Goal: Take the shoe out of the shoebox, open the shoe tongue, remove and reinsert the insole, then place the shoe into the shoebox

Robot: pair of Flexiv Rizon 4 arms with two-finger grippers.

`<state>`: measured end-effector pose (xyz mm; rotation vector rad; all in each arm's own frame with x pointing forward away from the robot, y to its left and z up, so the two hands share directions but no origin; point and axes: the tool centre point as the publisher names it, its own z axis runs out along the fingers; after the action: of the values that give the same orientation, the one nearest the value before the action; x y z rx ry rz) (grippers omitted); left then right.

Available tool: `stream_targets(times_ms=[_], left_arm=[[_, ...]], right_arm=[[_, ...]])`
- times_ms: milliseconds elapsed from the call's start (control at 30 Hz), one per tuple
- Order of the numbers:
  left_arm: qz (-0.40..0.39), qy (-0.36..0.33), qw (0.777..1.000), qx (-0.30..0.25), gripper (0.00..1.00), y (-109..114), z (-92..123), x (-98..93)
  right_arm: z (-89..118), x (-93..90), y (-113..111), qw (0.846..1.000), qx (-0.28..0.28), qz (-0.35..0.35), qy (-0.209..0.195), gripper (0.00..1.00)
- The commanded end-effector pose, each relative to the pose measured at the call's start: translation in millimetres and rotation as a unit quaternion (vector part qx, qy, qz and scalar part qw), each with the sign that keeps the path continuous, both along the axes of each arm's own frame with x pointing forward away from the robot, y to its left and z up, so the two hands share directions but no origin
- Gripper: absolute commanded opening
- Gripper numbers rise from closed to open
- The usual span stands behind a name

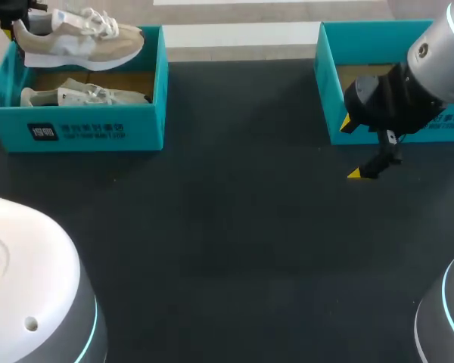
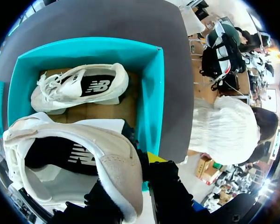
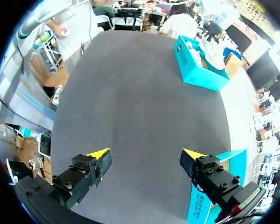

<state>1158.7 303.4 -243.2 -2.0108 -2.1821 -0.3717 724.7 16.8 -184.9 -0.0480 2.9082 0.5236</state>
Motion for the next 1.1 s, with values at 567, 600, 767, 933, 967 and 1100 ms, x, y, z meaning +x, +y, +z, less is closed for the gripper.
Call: stream_targets(times_ms=[567, 600, 767, 933, 967, 1100], left_arm=[[0.003, 0.04, 0.999, -0.003, 0.0, 4.3, -66.7, 17.4], [0.003, 0.042, 0.999, -0.005, 0.0, 4.2, -69.6, 18.6], [0.006, 0.042, 0.999, -0.007, 0.0, 3.2, -82.7, 23.2], [0.009, 0.041, 0.999, -0.009, 0.0, 3.2, -98.1, 27.8], [0.014, 0.037, 0.999, -0.011, 0.0, 3.6, -100.6, 28.6], [0.02, 0.039, 0.999, -0.008, 0.0, 5.1, -109.2, 32.6]], right_arm=[[-1.0, 1.4, 1.2, 1.0, -0.001, 0.0, 0.001, 1.0], [-1.0, 1.4, 1.2, 1.0, -0.001, 0.0, 0.001, 1.0], [-1.0, 1.4, 1.2, 1.0, -0.001, 0.0, 0.001, 1.0], [-1.0, 1.4, 1.2, 1.0, -0.001, 0.0, 0.001, 1.0], [-1.0, 1.4, 1.2, 1.0, -0.001, 0.0, 0.001, 1.0], [-1.0, 1.4, 1.2, 1.0, -0.001, 0.0, 0.001, 1.0]])
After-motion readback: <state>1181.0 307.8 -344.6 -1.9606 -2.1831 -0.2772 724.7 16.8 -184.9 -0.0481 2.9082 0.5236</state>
